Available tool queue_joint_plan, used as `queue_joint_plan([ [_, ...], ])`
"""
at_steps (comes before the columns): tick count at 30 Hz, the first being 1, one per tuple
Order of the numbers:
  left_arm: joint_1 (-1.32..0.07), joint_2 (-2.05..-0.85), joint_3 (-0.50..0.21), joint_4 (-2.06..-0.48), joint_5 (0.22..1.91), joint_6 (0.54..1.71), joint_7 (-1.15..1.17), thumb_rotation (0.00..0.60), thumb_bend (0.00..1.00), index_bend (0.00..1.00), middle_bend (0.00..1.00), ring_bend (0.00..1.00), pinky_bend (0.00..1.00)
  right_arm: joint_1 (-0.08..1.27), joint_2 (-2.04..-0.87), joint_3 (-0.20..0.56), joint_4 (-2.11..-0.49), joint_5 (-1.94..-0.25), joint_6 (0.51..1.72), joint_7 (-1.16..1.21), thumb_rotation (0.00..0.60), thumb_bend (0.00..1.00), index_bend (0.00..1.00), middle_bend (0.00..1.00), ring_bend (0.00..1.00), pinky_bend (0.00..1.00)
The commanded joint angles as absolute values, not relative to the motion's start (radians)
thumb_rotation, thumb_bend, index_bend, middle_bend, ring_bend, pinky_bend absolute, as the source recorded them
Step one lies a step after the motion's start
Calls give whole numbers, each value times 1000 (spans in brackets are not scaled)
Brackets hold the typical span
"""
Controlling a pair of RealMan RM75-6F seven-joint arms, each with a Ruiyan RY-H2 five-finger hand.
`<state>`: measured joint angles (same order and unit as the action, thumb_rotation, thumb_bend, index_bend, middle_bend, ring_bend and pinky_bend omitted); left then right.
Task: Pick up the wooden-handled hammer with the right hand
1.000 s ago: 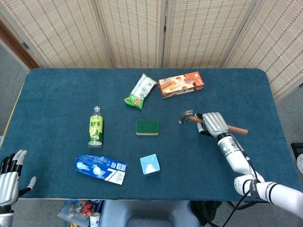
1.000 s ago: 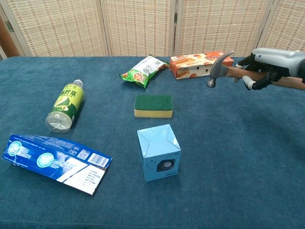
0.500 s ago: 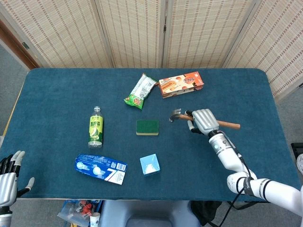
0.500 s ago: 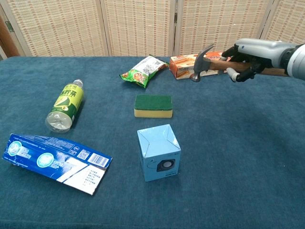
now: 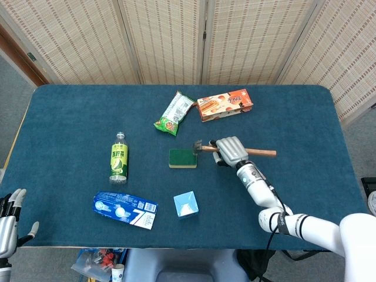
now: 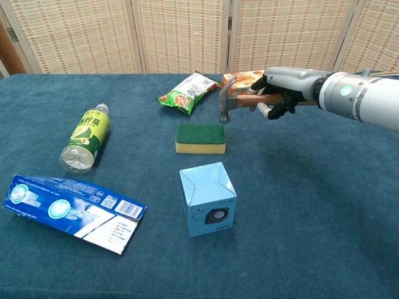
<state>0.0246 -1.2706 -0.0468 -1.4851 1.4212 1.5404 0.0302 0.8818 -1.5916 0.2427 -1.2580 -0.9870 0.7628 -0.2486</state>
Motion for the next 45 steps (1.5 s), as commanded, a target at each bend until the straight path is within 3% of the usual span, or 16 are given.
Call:
queue_joint_plan([
  [1,25,-1271,-47,-1483,1419,1538,29,600,305,0,0,0,0,900,-1618,246,-1229,-969,748,-257,600,786,621,807,638,648],
  [9,27,-1275,-46,-1476,1416,1533,25,600,305,0,0,0,0,924,-1652,230,-1179,-937,712,-282,600,788,622,806,638,654],
  [21,26,-1276,-46,-1477,1424,1536,25,600,305,0,0,0,0,895,-1600,250,-1256,-997,780,-213,600,788,622,806,638,655],
  [36,29,-1275,-46,-1482,1411,1527,37,600,305,0,0,0,0,927,-1669,217,-1148,-970,705,-237,600,788,622,805,638,654],
  [45,26,-1274,-46,-1488,1418,1528,42,600,306,0,0,0,0,878,-1609,250,-1193,-1025,797,-150,600,788,622,800,638,654],
])
